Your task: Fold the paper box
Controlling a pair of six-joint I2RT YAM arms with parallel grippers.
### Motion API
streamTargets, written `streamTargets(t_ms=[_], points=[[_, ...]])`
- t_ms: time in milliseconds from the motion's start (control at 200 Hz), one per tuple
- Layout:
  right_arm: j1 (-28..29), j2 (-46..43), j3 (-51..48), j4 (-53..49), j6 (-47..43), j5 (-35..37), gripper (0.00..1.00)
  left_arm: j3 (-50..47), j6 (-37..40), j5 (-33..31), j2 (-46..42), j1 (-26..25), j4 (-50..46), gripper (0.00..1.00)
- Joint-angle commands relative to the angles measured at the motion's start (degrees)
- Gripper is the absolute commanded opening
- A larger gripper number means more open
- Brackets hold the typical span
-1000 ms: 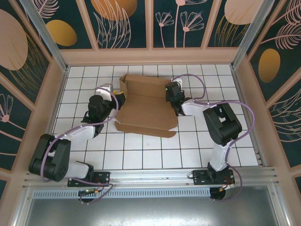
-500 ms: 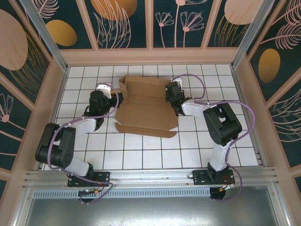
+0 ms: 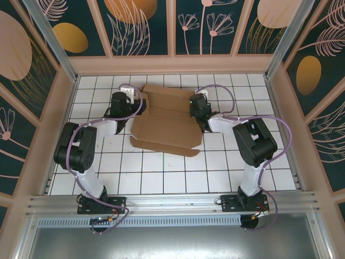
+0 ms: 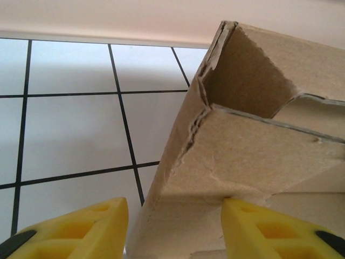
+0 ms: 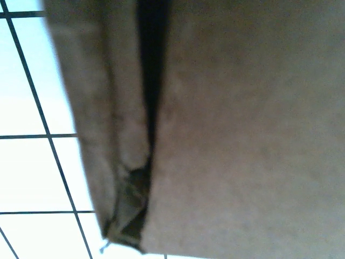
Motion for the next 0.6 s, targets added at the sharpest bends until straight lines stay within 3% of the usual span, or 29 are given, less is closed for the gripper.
streamTargets(t_ms=[0,310,596], points=[[-0.62,1.04,-0.30,-5.35,-0.63,-1.74,0.00,2.01,1.48,-1.01,1.58,-0.69,-3.22,0.49],[-0.62,0.61,-0.41,-5.04,-1.65,-3.84,0.00,6.62,4.57,0.63,3.92,-1.54,-6.11,0.53],[-0.62,0.44,-0.53,-5.10,-1.72,-4.76,0.00,10.51,3.89,-4.27,6.99,-1.60,-10.26,0.52]])
